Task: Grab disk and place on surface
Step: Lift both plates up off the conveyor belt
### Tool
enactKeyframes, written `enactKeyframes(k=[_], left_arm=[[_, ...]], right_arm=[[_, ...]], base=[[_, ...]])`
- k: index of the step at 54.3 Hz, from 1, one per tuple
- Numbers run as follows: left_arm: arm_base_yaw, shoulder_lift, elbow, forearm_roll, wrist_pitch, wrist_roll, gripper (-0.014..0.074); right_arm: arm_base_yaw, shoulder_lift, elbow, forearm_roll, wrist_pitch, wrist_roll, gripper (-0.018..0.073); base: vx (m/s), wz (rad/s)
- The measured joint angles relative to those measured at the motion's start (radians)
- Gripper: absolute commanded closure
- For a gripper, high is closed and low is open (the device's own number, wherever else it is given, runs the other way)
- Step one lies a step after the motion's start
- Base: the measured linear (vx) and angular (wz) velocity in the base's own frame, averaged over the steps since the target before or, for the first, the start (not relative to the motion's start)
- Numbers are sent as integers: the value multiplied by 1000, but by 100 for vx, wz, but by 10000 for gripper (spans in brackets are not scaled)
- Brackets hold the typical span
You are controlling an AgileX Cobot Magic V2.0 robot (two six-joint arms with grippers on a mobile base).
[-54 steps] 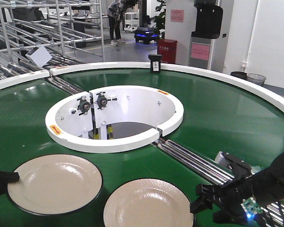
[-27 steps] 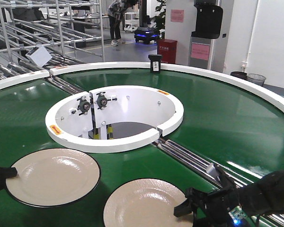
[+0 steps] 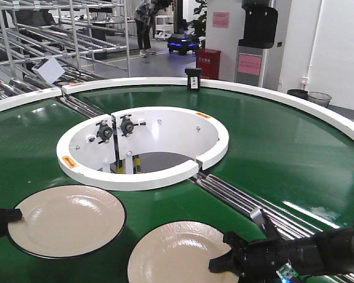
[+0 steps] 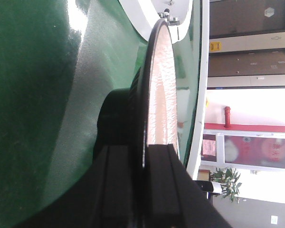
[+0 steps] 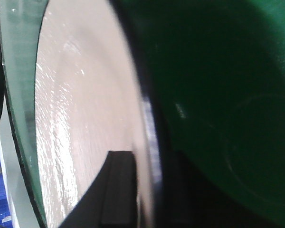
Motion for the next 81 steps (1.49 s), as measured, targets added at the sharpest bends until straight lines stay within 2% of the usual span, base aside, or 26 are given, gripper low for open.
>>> enactKeyframes(k=[3, 10, 27, 38, 48, 56, 70, 81], left_arm=[[0, 0, 0, -1, 0, 0, 605], [0, 0, 0, -23, 0, 0, 605], [0, 0, 1, -143, 0, 0, 605], [0, 0, 1, -144, 0, 0, 604], [-17, -6, 1, -144, -10, 0, 601], [-63, -58, 4, -142, -19, -4, 601], [-143, -198, 4, -140, -20, -70, 598], [-175, -287, 4, -140, -71, -78, 598]], right_arm=[[0, 0, 0, 11, 5, 0, 576], [0, -6, 0, 25, 3, 0, 571], [-27, -131, 3, 47, -5, 28, 567], [-86, -244, 3, 47, 17, 123, 567], [-88, -332, -2, 43, 37, 151, 567], [-87, -374, -84, 18, 66, 244, 567], [-87, -386, -300, -70, 98, 447, 566], [-87, -386, -392, -108, 114, 533, 565]], base=[[0, 0], [0, 0], [0, 0], [0, 0], [0, 0], [0, 0], [0, 0], [0, 0]])
